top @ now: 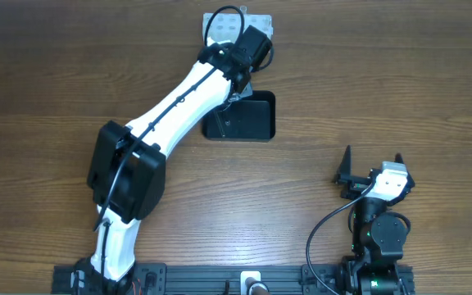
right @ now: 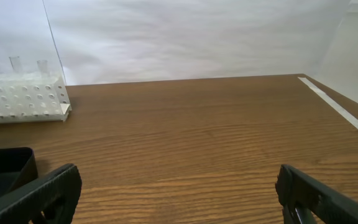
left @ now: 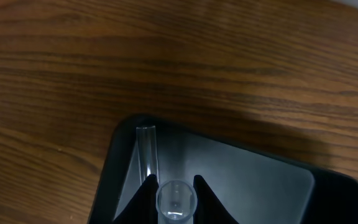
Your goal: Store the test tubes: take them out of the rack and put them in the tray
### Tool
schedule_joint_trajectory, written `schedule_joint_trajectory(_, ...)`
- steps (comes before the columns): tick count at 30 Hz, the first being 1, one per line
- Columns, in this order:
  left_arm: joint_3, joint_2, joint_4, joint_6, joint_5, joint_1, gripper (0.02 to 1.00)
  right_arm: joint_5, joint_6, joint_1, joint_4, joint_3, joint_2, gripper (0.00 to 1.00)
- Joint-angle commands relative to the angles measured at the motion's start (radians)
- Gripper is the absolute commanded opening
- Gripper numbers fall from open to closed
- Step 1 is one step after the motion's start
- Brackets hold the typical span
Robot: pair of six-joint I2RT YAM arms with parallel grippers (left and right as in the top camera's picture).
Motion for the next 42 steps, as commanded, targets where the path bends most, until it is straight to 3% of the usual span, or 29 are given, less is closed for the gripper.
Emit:
schedule_joint_trajectory(1, -0.005, 0.061, 0.022, 0.017, -0.008, -0.004, 0.040, -0.005, -0.004, -0.006, -0.003, -0.005, -0.007, 0.993)
schedule_joint_trajectory(25, -0.005, 0.116, 0.046, 0.042, 0.000, -0.004, 0.145, -0.005, -0.004, -0.006, -0.003, -0.005, -0.007, 0.991)
schedule_joint_trajectory(31, -0.005, 0.115, 0.055, 0.042, 0.000, -0.003, 0.316, -0.005, -0.004, -0.006, -0.003, -0.005, -0.007, 0.991)
schedule_joint_trajectory(38, 0.017, 0.034, 0.081, 0.042, -0.039, 0.008, 0.378, -0.005, -0.004, -0.006, -0.003, -0.005, -0.007, 0.991)
schedule_joint_trajectory(42, 0.114, -0.001, 0.114, 0.042, -0.166, 0.000, 0.630, -0.005, -0.004, -0.006, -0.003, -0.005, -0.007, 0.993)
